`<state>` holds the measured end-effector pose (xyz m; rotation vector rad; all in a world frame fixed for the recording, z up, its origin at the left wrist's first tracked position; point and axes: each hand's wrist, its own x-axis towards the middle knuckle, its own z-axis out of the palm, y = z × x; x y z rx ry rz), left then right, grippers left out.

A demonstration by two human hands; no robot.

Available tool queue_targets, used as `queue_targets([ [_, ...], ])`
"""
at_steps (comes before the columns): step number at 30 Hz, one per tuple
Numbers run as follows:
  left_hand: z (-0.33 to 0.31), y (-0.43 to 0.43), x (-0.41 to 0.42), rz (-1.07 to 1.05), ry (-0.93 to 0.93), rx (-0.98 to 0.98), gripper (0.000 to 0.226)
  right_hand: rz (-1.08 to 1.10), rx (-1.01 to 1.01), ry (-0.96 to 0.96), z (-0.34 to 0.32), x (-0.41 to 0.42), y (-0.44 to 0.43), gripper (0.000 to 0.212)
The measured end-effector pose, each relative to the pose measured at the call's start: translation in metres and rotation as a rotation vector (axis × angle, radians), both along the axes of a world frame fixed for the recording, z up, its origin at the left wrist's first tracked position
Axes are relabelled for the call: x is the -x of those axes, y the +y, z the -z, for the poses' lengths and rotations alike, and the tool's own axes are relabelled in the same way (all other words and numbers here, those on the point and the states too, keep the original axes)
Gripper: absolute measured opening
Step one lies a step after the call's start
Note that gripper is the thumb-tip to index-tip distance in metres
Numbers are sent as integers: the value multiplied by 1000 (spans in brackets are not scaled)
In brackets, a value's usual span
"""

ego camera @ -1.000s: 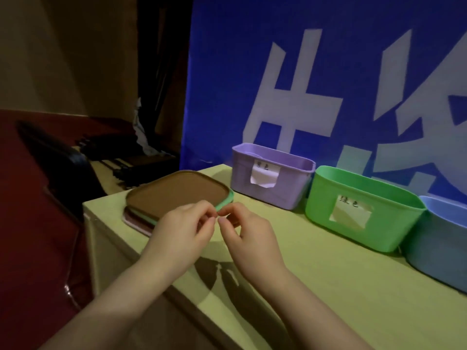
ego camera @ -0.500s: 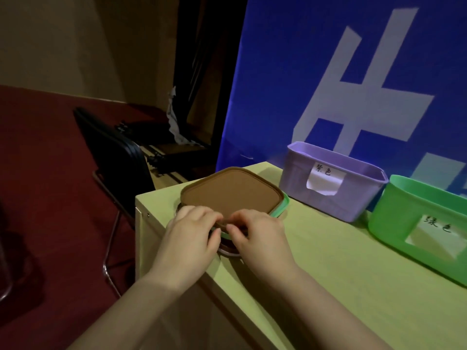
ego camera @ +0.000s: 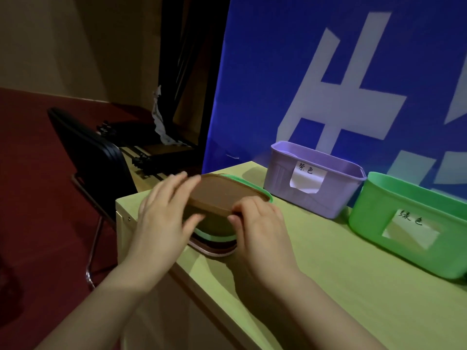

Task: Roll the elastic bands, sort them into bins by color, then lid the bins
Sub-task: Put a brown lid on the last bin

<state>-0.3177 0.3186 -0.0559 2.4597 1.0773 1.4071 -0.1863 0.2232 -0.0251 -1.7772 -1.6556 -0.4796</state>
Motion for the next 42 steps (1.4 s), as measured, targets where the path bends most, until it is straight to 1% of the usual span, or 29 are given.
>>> queue_targets([
  [1, -5, 0, 0, -5, -29, 30, 78, -7, -42, 16, -3, -2, -6, 8],
  [3, -16, -3, -2, 0, -63, 76, 90, 19, -144, -34, -6, -7, -17, 7],
  [5, -27, -11, -7, 23, -90, 101, 99, 35, -185, -42, -8, -12, -28, 16],
  [7, -39, -23, -13, 46, -124, 122, 102, 32, -209, -51, -11, -20, -41, 27],
  [9, -48, -34, -20, 61, -123, 143, 96, 38, -234, -46, -14, -27, -57, 27],
  [10, -51, -39, -25, 68, -104, 134, 87, 40, -252, -40, -15, -31, -65, 25],
  [13, -56, -57, -42, 101, -27, 15, 46, 41, -302, -21, -18, -46, -92, 18],
  [14, -59, -64, -47, 113, -13, -25, 35, 45, -300, -20, -19, -52, -102, 16],
  [15, -61, -70, -53, 121, -5, -61, 29, 54, -292, -28, -20, -58, -113, 13],
  [17, -67, -84, -65, 131, -3, -117, 28, 94, -267, -53, -24, -69, -138, 12],
  [20, -79, -117, -86, 216, -9, -225, 20, 166, -216, -93, -32, -80, -175, 26],
  [22, -85, -145, -101, 289, -1, -294, 14, 221, -197, -129, -34, -90, -195, 27],
  [24, -90, -175, -117, 360, 4, -337, 20, 279, -224, -146, -36, -101, -216, 22],
  [27, -96, -218, -139, 451, -31, -345, 14, 355, -344, -149, -37, -117, -257, 18],
  [28, -97, -231, -148, 483, -59, -343, 15, 363, -384, -141, -37, -121, -272, 16],
  [29, -97, -243, -156, 513, -94, -333, 22, 366, -420, -128, -37, -125, -288, 14],
  [32, -98, -273, -184, 620, -176, -227, 53, 390, -503, -101, -38, -136, -334, 14],
  [34, -99, -290, -203, 701, -191, -176, 60, 426, -541, -106, -39, -143, -365, 13],
  [36, -98, -307, -225, 778, -200, -159, 55, 459, -556, -127, -37, -149, -396, 13],
  [39, -100, -340, -258, 852, -213, -206, 32, 516, -541, -170, -36, -154, -444, 12],
  [42, -109, -379, -286, 926, -194, -244, 18, 590, -538, -214, -35, -159, -495, 13],
])
